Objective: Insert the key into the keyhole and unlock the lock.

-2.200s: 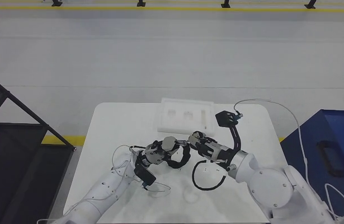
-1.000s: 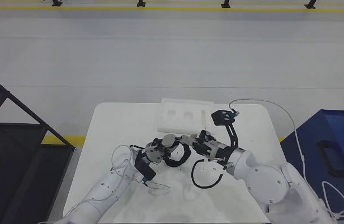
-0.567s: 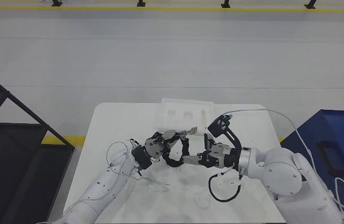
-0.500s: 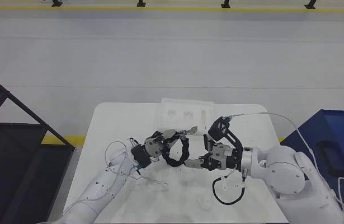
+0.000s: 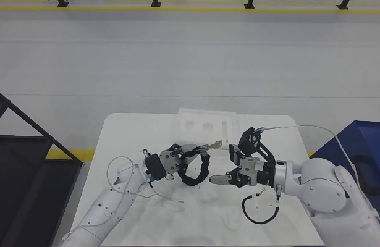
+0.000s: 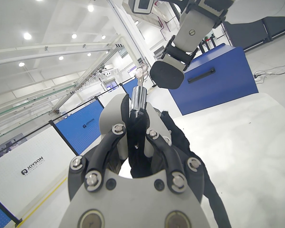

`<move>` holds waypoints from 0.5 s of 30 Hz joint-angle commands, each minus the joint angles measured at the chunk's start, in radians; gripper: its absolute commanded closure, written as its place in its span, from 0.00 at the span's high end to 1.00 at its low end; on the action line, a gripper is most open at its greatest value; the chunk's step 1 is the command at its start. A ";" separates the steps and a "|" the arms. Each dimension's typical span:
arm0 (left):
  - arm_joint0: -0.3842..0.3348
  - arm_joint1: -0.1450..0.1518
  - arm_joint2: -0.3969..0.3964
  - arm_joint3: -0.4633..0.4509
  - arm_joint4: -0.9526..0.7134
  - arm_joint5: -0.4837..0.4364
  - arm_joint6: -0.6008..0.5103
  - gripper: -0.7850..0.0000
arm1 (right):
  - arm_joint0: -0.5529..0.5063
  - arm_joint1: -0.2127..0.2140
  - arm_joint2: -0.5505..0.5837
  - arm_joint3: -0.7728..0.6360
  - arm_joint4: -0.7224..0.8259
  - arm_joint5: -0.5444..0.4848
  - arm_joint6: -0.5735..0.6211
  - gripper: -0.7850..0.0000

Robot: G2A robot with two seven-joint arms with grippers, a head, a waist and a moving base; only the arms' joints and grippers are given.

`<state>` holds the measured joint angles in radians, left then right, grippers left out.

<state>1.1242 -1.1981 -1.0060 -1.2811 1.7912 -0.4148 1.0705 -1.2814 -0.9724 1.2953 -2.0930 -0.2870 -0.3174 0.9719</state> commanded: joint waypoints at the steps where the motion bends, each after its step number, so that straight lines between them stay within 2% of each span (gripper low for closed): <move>1: 0.005 0.002 -0.002 -0.014 -0.002 -0.016 -0.029 0.00 | -0.009 0.000 -0.007 0.008 -0.006 0.003 -0.005 1.00; 4: 0.012 0.005 -0.006 -0.029 -0.015 -0.048 -0.064 0.00 | 0.014 0.005 -0.015 0.024 -0.034 -0.075 0.051 1.00; 9: 0.017 0.014 -0.020 -0.059 -0.016 -0.092 -0.101 0.00 | 0.081 0.015 -0.014 0.114 -0.087 -0.338 0.100 1.00; 12: 0.024 0.018 -0.024 -0.070 -0.017 -0.114 -0.113 0.00 | 0.110 0.019 -0.007 0.158 -0.124 -0.478 0.052 1.00; 15: 0.031 0.022 -0.022 -0.079 -0.015 -0.143 -0.119 0.00 | 0.130 0.025 -0.005 0.184 -0.209 -0.571 -0.040 1.00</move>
<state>1.1533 -1.1772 -1.0293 -1.3579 1.7749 -0.5506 0.9524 -1.1562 -0.9495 1.2882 -1.9141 -0.4660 -0.8593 0.9663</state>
